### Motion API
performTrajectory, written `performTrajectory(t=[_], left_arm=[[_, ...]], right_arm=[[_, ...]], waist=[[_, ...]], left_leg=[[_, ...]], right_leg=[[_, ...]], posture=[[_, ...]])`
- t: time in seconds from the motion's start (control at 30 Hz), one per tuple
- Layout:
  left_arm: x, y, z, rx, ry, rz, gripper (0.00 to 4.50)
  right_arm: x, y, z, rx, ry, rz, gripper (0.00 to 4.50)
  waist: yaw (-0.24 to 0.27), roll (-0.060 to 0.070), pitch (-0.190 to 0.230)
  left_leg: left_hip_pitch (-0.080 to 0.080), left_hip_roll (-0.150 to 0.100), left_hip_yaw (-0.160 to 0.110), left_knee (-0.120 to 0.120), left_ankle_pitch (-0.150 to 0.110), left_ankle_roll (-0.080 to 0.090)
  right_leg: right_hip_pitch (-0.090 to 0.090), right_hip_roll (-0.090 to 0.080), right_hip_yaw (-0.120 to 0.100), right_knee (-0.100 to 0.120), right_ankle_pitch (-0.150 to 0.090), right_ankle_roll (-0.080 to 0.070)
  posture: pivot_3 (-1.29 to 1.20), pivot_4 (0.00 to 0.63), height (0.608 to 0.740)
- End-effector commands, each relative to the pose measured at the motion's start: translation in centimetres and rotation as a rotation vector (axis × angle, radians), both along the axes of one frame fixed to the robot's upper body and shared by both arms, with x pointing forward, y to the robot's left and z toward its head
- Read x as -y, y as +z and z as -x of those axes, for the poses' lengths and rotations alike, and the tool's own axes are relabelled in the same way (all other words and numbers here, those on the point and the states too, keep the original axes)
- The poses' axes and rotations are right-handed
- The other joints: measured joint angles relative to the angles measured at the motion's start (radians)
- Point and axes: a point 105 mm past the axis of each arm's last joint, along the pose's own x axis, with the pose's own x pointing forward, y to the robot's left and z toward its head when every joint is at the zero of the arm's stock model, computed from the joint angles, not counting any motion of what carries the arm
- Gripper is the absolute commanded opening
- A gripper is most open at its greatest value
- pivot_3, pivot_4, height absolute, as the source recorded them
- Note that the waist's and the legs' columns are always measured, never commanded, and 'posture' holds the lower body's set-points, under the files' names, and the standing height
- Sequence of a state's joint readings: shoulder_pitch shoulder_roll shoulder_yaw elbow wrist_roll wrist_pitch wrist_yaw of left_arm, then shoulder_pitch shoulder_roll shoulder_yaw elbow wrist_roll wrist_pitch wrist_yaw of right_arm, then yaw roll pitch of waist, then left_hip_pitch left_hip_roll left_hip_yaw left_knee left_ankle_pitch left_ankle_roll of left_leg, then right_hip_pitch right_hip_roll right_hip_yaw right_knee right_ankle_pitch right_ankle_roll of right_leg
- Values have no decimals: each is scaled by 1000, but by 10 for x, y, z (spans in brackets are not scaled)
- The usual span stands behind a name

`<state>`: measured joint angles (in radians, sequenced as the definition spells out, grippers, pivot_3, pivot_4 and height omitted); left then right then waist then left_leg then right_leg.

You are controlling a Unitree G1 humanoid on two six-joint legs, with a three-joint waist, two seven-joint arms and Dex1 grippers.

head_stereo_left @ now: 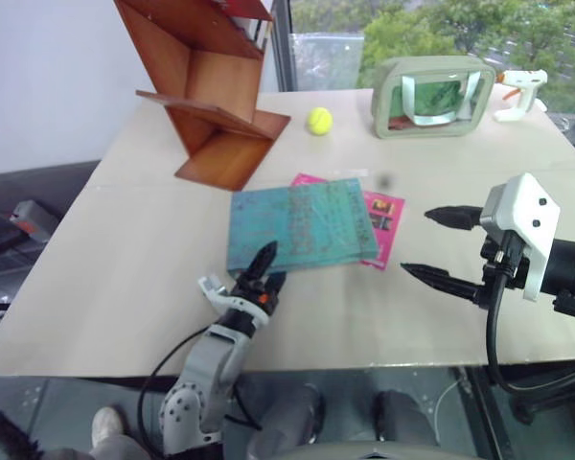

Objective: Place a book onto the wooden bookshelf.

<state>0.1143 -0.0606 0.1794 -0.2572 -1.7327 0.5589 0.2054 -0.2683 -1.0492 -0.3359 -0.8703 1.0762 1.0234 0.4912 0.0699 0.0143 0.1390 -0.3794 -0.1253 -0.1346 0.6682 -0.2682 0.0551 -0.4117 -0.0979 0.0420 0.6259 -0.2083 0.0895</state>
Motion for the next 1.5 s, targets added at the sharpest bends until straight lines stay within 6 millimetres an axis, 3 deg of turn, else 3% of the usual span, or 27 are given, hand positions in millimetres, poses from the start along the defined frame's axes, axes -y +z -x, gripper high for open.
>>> performTrajectory(t=[0.03,0.07,0.1,0.13,0.17,0.47,0.67,0.83,0.93,1.0,1.03,1.13,1.27,1.4,1.5], left_arm=[[4,-26,-2,-108,10,31,1773],[2,-26,-3,-108,14,32,1773],[0,-23,-4,-105,21,40,998],[-1,-17,-5,-92,23,52,950],[-3,-11,-6,-80,24,55,478],[-21,20,2,48,-14,44,478],[-33,71,14,330,-147,-87,478],[-40,119,12,558,-273,-285,478],[-38,151,1,759,-337,-610,478],[-36,158,-4,881,-375,-851,478],[-31,173,-12,1032,-370,-1080,478],[-17,214,-21,1407,-372,-1521,478],[-6,256,-30,1757,-285,-1966,478],[-10,287,-30,1867,-310,-2243,478],[-29,301,-36,1802,-373,-2485,478]], right_arm=[[-5,6,5,37,19,-12,4241],[-6,6,6,34,26,-18,4241],[-7,5,7,26,38,-26,4241],[-8,5,9,20,51,-31,4241],[-10,4,11,16,65,-37,4241],[-20,10,13,30,136,-129,4241],[-22,10,10,51,144,-166,4241],[-21,12,4,93,118,-201,4241],[-18,20,-2,135,92,-245,4241],[-17,23,-5,153,80,-259,4241],[-14,25,-7,168,61,-268,4241],[-1,24,-14,194,-11,-256,4241],[21,22,-15,220,-112,-240,4241],[29,17,-12,225,-141,-232,4241],[27,16,-16,239,-139,-241,4241]], waist=[[0,0,0],[0,0,0],[0,0,0],[0,0,0],[0,0,0],[-4,-6,5],[-8,-20,17],[-3,-23,20],[-4,-24,21],[-6,-24,21],[-8,-24,21],[-4,-28,26],[-5,-28,26],[-22,-28,26],[-51,-28,27]], left_leg=[[0,0,0,0,0,0],[0,0,0,0,0,0],[0,0,0,0,0,0],[0,0,0,0,0,0],[0,0,-1,0,0,0],[-2,0,-1,-2,0,0],[-5,2,-1,-2,0,0],[-10,2,-2,-2,2,-5],[-18,2,-1,-2,3,-5],[-18,1,0,-3,5,-1],[-18,1,1,-4,5,-1],[-18,2,3,-9,5,-2],[-19,1,2,-15,6,-1],[-21,2,-1,-20,6,1],[-24,2,-1,-20,6,1]], right_leg=[[0,0,0,0,0,0],[0,0,0,0,0,0],[0,0,0,0,0,0],[0,0,0,0,0,0],[0,0,0,0,0,0],[-2,1,-1,-1,0,1],[-8,5,0,-1,2,-3],[-12,8,-1,-3,4,-2],[-21,9,0,-2,5,-1],[-21,9,0,-2,5,-1],[-21,9,1,-2,5,-1],[-22,9,2,-4,5,-1],[-22,8,2,-15,6,-2],[-25,9,1,-19,6,-2],[-32,9,-1,-17,6,-2]], posture=[[0,150,740],[0,150,740],[0,150,740],[0,150,740],[0,150,740],[0,150,740],[0,150,740],[0,150,740],[0,150,740],[0,150,740],[0,150,740],[0,150,740],[0,150,740],[0,150,740],[0,150,740]])
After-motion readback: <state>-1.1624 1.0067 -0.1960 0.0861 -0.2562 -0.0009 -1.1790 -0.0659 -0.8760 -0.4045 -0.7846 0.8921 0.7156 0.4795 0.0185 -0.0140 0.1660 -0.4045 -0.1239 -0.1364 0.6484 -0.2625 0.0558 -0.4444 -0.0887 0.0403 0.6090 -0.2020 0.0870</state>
